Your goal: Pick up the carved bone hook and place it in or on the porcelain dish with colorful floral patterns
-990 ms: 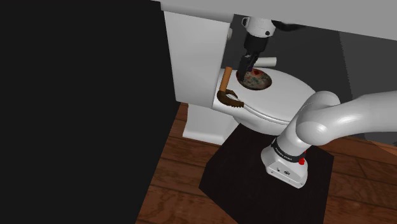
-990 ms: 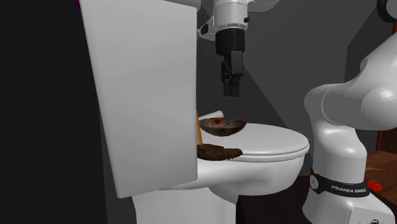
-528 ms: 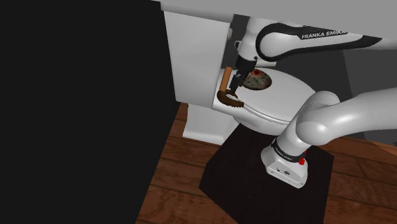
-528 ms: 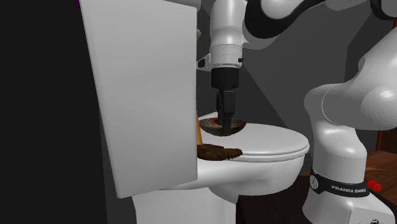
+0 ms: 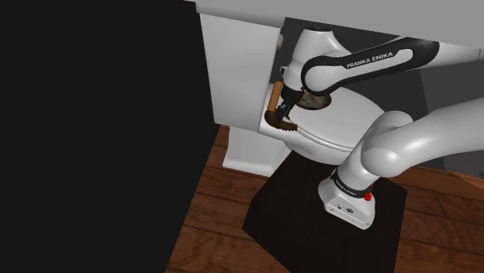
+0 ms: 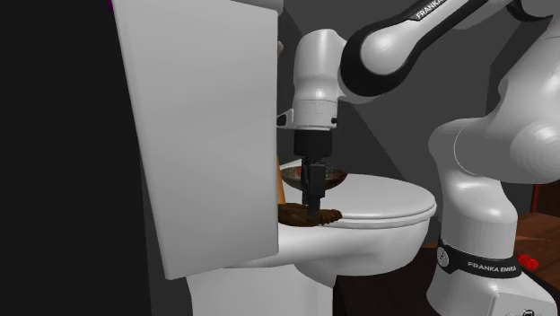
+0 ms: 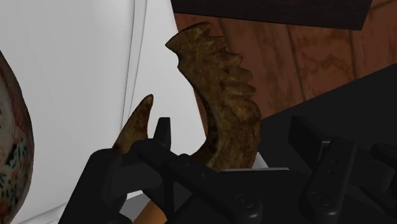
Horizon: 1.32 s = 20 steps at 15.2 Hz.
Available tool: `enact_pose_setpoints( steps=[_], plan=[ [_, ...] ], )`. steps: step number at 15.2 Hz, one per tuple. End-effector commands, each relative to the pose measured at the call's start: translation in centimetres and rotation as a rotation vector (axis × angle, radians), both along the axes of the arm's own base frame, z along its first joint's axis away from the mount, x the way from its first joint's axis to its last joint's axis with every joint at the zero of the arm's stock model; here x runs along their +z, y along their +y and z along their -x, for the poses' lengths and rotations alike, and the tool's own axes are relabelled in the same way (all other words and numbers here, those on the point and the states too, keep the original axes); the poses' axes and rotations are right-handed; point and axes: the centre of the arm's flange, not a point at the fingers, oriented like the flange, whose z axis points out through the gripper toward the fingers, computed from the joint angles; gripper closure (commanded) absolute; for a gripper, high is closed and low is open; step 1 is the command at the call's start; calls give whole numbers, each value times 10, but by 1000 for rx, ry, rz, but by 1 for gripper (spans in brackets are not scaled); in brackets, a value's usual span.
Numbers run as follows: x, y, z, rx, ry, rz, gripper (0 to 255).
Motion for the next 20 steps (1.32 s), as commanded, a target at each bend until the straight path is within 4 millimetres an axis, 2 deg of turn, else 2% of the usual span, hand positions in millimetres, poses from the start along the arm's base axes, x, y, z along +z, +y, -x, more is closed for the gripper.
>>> enact_pose_setpoints(
  steps=[1, 9, 10, 19, 20],
  plan=[
    [-11, 2, 1, 0, -1, 0, 0],
    [-14, 2, 1, 0, -1, 0, 0],
    [-14, 2, 1, 0, -1, 0, 255],
    [-14, 2, 1, 0, -1, 0, 255],
    [-9, 2, 1, 0, -1, 0, 255]
  ],
)
